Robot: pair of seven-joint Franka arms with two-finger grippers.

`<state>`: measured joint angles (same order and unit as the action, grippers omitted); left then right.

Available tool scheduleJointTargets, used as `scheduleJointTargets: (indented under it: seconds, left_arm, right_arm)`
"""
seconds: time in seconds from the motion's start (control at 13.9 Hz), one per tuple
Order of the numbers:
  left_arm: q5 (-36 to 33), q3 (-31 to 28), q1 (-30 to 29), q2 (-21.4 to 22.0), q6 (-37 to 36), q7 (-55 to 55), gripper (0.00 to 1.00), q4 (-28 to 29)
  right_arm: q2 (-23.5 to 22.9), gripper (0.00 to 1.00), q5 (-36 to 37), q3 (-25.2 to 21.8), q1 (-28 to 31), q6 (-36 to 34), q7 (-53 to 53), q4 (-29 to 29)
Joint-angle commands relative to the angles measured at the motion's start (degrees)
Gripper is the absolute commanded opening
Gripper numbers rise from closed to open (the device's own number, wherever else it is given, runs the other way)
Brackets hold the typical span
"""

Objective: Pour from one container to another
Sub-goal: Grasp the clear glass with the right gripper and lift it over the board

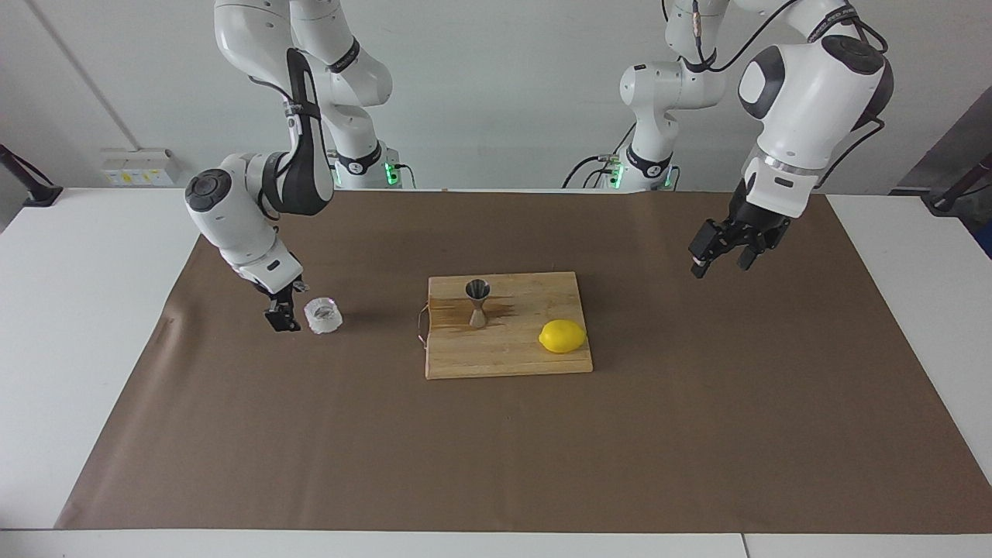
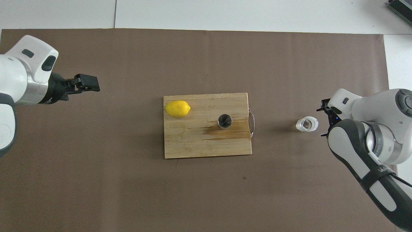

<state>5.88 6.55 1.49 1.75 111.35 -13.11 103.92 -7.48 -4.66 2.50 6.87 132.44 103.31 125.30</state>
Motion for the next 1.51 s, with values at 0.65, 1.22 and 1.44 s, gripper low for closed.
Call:
scheduleJointTargets:
  seconds: [0.65, 1.22, 1.44]
  left_arm:
    - [-6.2, 0.7, -3.4, 1.1, -23.8, 15.7, 1.0, -11.8]
    - [-6.3, 0.8, -3.8, 2.4, -23.9, 15.6, 1.0, -9.3]
    - [-5.2, 1.0, -4.0, 2.3, -19.7, 15.8, 1.0, -8.9]
  right_arm:
    - [-5.3, 1.0, -18.5, 0.4, -0.2, 2.9, 18.2, 0.6]
    - [-5.2, 0.92, -18.5, 0.4, -0.3, 2.7, 18.2, 0.7]
    - [-5.2, 0.42, -18.5, 0.4, -0.3, 2.7, 18.3, 0.7]
